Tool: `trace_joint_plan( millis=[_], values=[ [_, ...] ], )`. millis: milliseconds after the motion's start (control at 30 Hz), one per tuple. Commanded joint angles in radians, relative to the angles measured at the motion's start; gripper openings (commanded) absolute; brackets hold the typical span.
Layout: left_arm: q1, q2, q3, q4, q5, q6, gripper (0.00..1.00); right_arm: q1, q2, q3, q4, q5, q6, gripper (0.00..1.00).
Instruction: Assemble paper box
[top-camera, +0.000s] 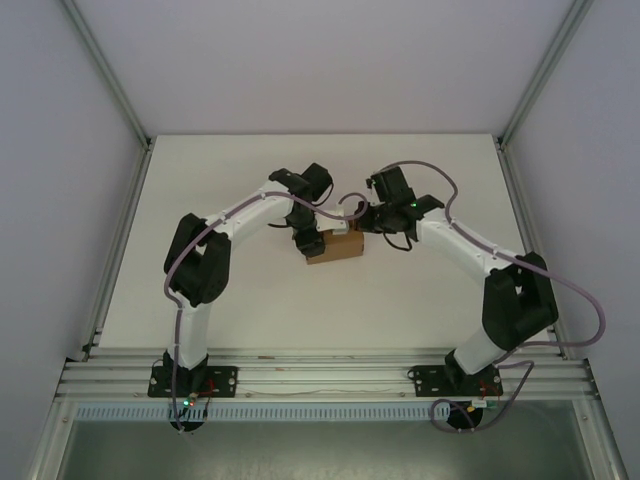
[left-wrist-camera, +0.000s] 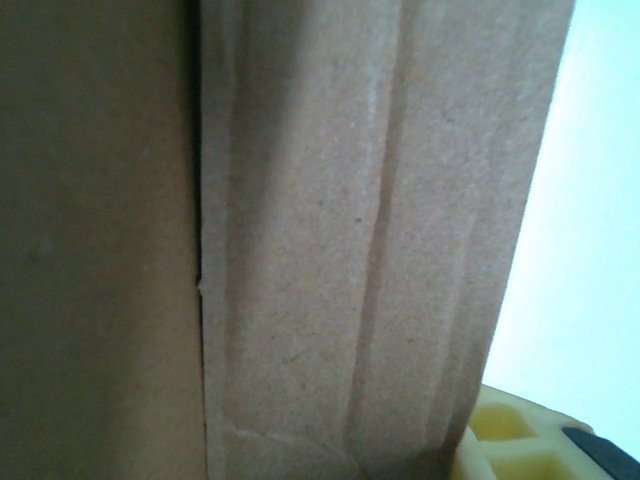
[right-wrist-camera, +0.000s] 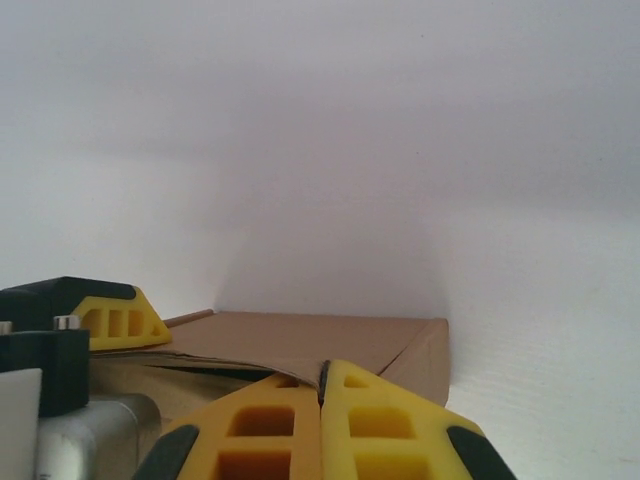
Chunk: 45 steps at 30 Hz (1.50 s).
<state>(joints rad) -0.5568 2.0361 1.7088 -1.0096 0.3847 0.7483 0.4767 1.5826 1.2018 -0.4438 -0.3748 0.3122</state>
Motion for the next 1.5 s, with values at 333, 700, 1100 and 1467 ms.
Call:
trace_joint_plan(
  millis=[333,700,1100,1467],
  values=[
    [-0.012,0.035,0.013,0.045,0.011,-0.038,0.48,-0.01,-0.056,-0.26,0.314,-0.02,-0.136,0.04],
    [-0.011,0.03,0.013,0.039,0.006,-0.052,0.48,-0.01,-0.168,-0.486,0.489,0.016,-0.312,0.09],
    [-0.011,0.02,0.009,0.04,-0.008,-0.069,0.53,-0.016,-0.172,-0.586,0.632,-0.018,-0.416,0.09],
    [-0.012,-0.024,0.024,0.076,0.015,-0.098,0.78,-0.008,-0.138,-0.536,0.575,0.054,-0.363,0.08]
  ],
)
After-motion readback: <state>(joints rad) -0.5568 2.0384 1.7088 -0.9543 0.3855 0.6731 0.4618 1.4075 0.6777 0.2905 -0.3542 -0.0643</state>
